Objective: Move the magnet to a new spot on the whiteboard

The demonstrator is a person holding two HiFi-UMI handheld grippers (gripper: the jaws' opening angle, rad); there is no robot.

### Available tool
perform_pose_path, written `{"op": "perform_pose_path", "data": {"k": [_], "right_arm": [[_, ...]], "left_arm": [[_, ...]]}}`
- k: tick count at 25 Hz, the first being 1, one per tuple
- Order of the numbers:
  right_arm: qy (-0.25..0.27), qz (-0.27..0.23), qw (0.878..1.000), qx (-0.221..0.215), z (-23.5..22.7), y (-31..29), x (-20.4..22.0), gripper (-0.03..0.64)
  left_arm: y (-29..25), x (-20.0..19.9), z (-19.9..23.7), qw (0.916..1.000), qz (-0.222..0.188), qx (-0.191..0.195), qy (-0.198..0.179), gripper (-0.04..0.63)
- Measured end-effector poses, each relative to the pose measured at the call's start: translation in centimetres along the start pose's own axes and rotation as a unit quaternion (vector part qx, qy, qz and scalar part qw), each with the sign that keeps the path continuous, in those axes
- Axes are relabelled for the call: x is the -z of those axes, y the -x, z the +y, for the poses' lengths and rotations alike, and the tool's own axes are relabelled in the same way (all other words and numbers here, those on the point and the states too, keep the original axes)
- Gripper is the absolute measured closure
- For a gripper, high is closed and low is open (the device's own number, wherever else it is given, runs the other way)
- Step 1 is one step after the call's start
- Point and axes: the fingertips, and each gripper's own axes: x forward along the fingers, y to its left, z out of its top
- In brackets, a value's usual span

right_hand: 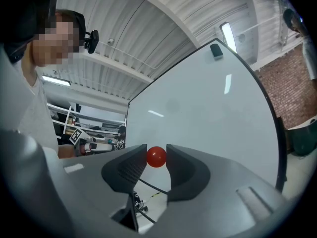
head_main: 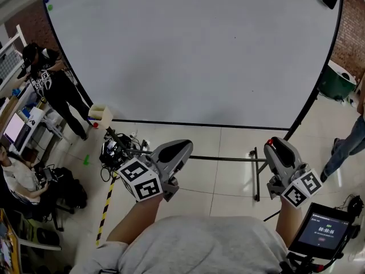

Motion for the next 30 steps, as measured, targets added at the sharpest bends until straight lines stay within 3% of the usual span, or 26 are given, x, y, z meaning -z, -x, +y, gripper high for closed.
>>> {"op": "perform_pose_path", "data": {"k": [4, 9, 12, 14, 16, 19, 21, 23, 27, 28, 30], "right_arm": [[0.002, 0.007, 1.0, 0.001, 0.1, -0.2, 0.3, 0.492], [0.019, 0.021, 1.0, 0.006, -0.3, -0.8, 1.1, 0.492], [0.031, 0.034, 0.999, 0.005, -0.7, -1.9, 1.8, 0.492], [0.065, 0.039, 0.997, 0.01, -1.1, -3.0, 1.1, 0.492], [0.137, 0.041, 0.989, 0.023, -1.8, -4.7, -1.0, 0.492], [0.264, 0.045, 0.963, 0.041, -2.5, -8.1, -5.6, 0.492], [0.342, 0.054, 0.936, 0.053, -2.7, -10.4, -8.4, 0.492], [0.423, 0.071, 0.9, 0.078, -3.3, -12.6, -10.5, 0.495], [0.552, 0.12, 0.814, 0.139, -6.9, -16.7, -13.4, 0.502], [0.568, 0.131, 0.799, 0.146, -8.0, -17.8, -13.6, 0.502], [0.583, 0.15, 0.783, 0.155, -10.2, -20.1, -13.5, 0.502]], "left_arm": [[-0.6, 0.6, 0.3, 0.9998, 0.014, -0.001, -0.013, 0.595], [-2.2, 2.4, 1.1, 0.9943, 0.064, -0.023, -0.081, 0.595], [-3.6, 4.0, 2.3, 0.9921, 0.093, -0.024, -0.081, 0.595], [-4.2, 5.1, 2.7, 0.9894, 0.115, -0.027, -0.085, 0.595], [-4.6, 6.0, 2.9, 0.9861, 0.133, -0.032, -0.095, 0.595], [-5.3, 6.1, 2.3, 0.9845, 0.141, -0.03, -0.1, 0.595], [-5.4, 5.4, 1.0, 0.9857, 0.134, -0.022, -0.1, 0.595], [-5.1, 4.5, -0.1, 0.9873, 0.123, -0.015, -0.098, 0.595], [-3.8, 3.6, -1.9, 0.9895, 0.113, -0.008, -0.09, 0.595], [-3.5, 3.7, -1.9, 0.9898, 0.113, -0.009, -0.087, 0.595], [-3.1, 4.3, -1.2, 0.9903, 0.114, -0.015, -0.078, 0.595]]}}
